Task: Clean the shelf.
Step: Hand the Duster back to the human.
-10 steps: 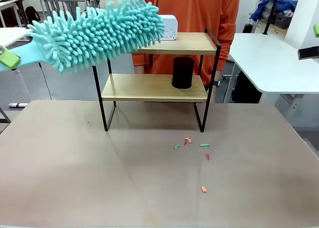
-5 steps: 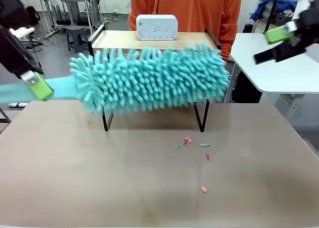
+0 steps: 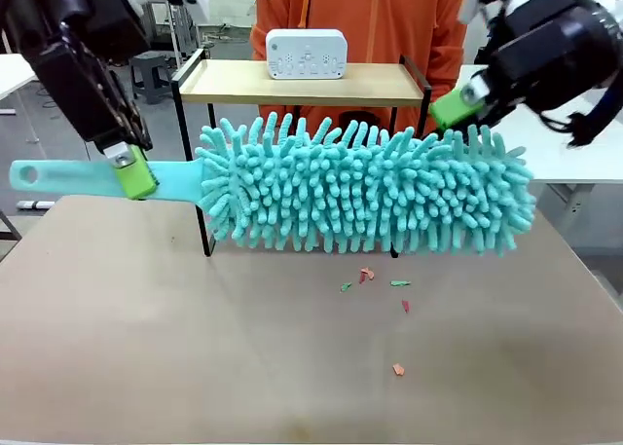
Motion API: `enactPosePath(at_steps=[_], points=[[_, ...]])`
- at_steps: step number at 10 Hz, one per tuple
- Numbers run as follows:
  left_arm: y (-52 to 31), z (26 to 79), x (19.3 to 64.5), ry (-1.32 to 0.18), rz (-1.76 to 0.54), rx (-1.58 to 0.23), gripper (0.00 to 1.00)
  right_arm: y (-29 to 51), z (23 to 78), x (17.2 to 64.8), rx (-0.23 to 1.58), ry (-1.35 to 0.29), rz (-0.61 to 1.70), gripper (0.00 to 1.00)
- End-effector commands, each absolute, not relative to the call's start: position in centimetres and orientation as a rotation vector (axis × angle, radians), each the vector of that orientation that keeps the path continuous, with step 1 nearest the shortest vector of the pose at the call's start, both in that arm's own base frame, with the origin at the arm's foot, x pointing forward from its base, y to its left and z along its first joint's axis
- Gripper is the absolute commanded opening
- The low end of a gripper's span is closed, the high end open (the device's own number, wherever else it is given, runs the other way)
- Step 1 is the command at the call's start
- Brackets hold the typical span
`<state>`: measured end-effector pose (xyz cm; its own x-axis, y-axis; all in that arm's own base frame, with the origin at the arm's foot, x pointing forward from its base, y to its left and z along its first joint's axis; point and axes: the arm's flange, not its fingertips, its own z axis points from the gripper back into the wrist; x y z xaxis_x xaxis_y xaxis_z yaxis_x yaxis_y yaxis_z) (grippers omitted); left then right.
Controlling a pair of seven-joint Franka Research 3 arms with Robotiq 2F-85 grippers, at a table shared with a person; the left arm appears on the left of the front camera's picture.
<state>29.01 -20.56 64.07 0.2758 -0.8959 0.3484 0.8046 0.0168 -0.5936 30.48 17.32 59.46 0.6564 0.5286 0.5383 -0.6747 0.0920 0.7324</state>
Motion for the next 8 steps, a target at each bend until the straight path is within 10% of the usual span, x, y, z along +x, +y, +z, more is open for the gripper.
enactPosePath(at_steps=[1,6,7,8], points=[[-20.7,64.1,29.2,0.159,-1.348,-0.840,0.12,18.4,59.3,29.8,1.130,-0.075,1.044,1.00],[-20.3,63.9,29.2,0.158,-1.340,-0.856,0.12,19.5,59.0,28.9,1.056,0.017,1.172,1.00],[-20.3,63.8,29.1,0.164,-1.346,-0.852,0.12,19.5,58.9,28.9,1.061,0.021,1.194,0.84],[-20.2,63.9,29.1,0.174,-1.352,-0.858,0.12,19.6,59.0,28.9,1.074,0.029,1.183,0.40]])
